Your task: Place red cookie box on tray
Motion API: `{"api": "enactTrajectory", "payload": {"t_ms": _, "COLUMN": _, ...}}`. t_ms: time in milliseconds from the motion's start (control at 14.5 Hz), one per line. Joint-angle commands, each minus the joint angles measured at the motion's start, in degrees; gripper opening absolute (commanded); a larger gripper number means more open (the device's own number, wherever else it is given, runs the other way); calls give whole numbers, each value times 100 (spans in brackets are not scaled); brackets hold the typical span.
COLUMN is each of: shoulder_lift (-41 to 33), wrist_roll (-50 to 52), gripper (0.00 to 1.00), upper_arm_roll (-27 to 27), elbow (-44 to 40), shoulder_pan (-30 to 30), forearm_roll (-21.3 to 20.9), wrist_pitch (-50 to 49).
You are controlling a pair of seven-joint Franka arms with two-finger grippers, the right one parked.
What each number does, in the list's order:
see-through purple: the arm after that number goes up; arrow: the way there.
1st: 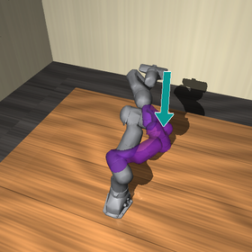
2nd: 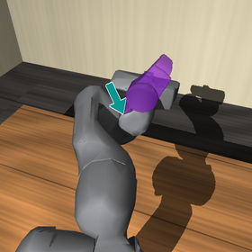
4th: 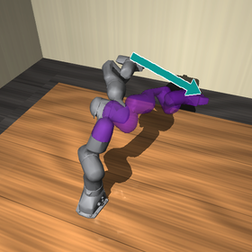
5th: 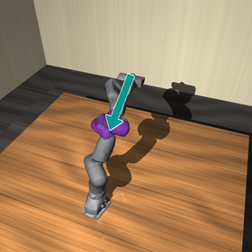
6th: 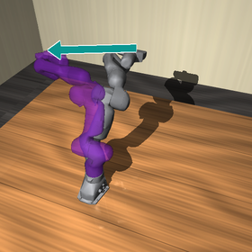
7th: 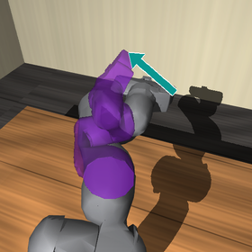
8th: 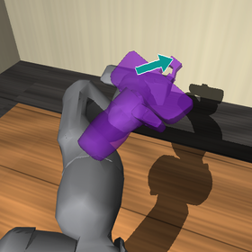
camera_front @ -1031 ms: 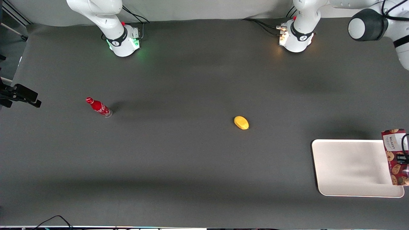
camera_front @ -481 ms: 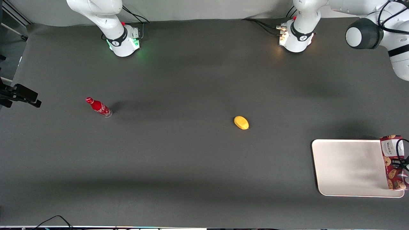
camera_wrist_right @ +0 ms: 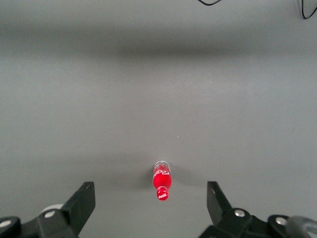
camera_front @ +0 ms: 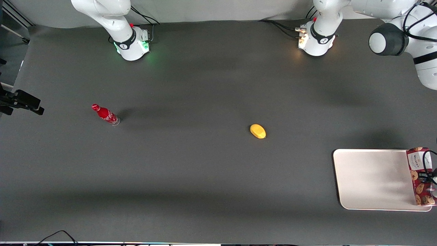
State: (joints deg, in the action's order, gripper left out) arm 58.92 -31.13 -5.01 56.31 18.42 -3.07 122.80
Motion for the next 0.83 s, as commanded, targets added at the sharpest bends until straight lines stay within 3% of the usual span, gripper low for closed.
{"api": "enactTrajectory", "payload": {"t_ms": 0, "shoulder_lift": 102, "wrist_roll": -130, "gripper": 100, "upper_arm_roll": -26, "elbow": -243, "shoulder_pan": 13, "forearm_roll": 79, "wrist_pitch": -54}}
{"api": "enactTrajectory", "payload": {"t_ms": 344, "shoulder_lift": -125, "wrist_roll": -121, "gripper": 100, "upper_arm_roll": -35, "elbow": -278, "shoulder_pan": 13, "forearm_roll": 70, "wrist_pitch": -747}}
{"api": "enactTrajectory", "payload": {"t_ms": 756, "shoulder_lift": -1223, "wrist_roll": -51, "gripper": 100, "upper_arm_roll": -44, "elbow": -235, "shoulder_pan": 4, "forearm_roll": 61, "wrist_pitch": -2592}}
